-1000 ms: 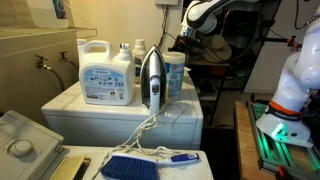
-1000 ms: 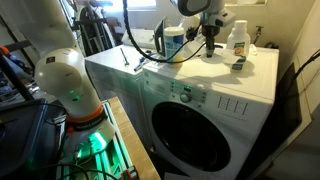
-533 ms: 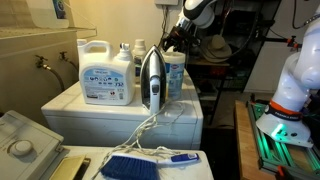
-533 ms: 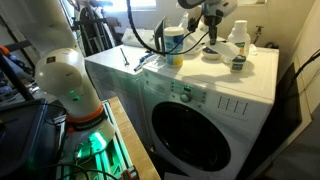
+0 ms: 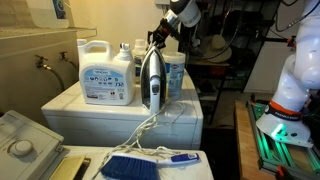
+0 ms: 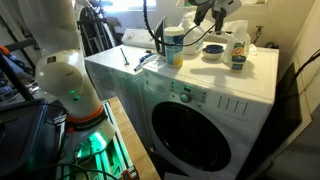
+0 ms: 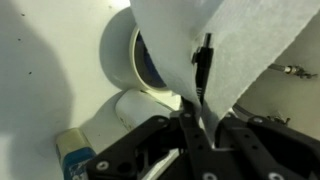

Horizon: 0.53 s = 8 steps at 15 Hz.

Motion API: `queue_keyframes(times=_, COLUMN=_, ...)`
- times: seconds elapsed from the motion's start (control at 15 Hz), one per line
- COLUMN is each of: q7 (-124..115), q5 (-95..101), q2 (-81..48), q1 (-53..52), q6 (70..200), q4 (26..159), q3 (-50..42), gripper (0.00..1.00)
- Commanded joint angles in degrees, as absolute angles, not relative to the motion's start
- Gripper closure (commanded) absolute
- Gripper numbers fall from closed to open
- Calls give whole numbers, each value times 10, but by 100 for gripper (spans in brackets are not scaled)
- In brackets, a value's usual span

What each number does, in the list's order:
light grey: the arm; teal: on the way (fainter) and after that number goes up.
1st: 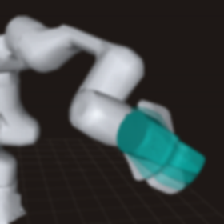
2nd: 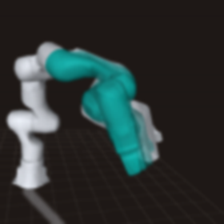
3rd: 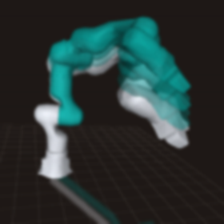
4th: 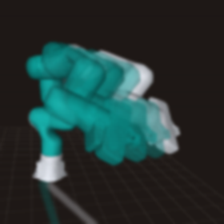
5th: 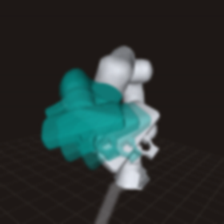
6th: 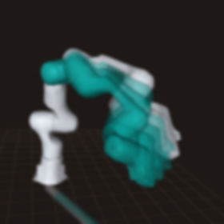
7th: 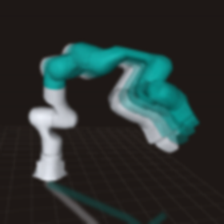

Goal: Put the pen on the paper towel, then place them on the lunchbox

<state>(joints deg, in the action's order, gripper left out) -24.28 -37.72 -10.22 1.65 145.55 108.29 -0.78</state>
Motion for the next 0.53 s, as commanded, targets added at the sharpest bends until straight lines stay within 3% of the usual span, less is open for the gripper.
queue_keyframes(times=0.0, q7=-322, q5=-374, q2=-176, q1=9, q6=1453, q4=1017, q3=-11, gripper=91)
queue_keyframes(times=0.47, q7=-435, q5=-398, q2=-244, q1=10, q6=1402, q4=943, q3=3, gripper=92)
